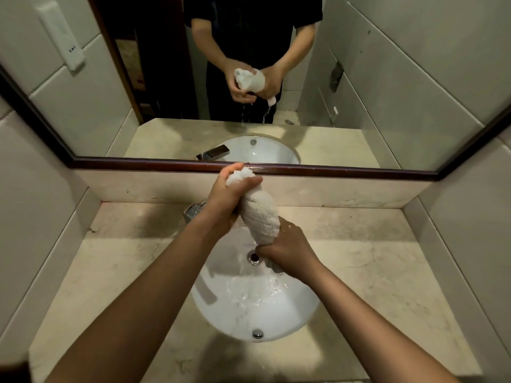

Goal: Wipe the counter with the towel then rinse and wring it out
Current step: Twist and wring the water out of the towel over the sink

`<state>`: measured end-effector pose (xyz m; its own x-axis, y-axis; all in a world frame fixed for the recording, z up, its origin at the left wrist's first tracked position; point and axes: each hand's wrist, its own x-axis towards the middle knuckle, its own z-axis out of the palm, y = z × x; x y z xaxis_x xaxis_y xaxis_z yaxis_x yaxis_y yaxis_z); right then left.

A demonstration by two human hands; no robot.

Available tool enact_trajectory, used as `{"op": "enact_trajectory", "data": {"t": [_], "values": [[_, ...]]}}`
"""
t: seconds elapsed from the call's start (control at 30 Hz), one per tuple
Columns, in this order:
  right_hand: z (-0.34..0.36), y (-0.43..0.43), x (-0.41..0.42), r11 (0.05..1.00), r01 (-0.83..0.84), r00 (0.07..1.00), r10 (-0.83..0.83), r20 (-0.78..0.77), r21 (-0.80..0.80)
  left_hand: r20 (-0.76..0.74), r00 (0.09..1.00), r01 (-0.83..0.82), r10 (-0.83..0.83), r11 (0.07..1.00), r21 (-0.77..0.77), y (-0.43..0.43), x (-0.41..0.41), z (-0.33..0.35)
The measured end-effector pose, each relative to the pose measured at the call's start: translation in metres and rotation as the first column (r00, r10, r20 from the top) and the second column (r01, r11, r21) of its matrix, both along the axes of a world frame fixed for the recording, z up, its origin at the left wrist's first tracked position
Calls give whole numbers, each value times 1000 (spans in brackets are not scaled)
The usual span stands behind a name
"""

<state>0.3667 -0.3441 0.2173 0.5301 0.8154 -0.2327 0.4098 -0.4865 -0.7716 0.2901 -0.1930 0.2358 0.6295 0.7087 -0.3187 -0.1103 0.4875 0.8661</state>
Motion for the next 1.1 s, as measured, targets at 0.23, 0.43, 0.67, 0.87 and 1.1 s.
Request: {"op": "enact_trajectory", "data": {"t": [0.23, 0.43, 0.67, 0.87, 1.1], "values": [[-11, 7, -17, 1000, 8, 979, -10, 205, 12, -167, 969, -186, 181, 982, -15, -1, 8, 16], [-25, 7, -25, 999, 24, 858, -1, 514, -40, -251, 922, -292, 294, 955, 46, -6, 4, 19], [-27, 9, -26, 999, -6, 919, 20, 395, -38, -343, 914, -223, 217, 975, 21, 0, 3, 12], [-12, 14, -16, 996, -21, 999, 24, -33, 85, -215, 952, -219, 217, 976, 11, -1, 1, 10], [-18, 13, -11, 991, 9, 884, 54, -464, 133, -102, 969, -219, 226, 973, 73, -7, -1, 6]]}}
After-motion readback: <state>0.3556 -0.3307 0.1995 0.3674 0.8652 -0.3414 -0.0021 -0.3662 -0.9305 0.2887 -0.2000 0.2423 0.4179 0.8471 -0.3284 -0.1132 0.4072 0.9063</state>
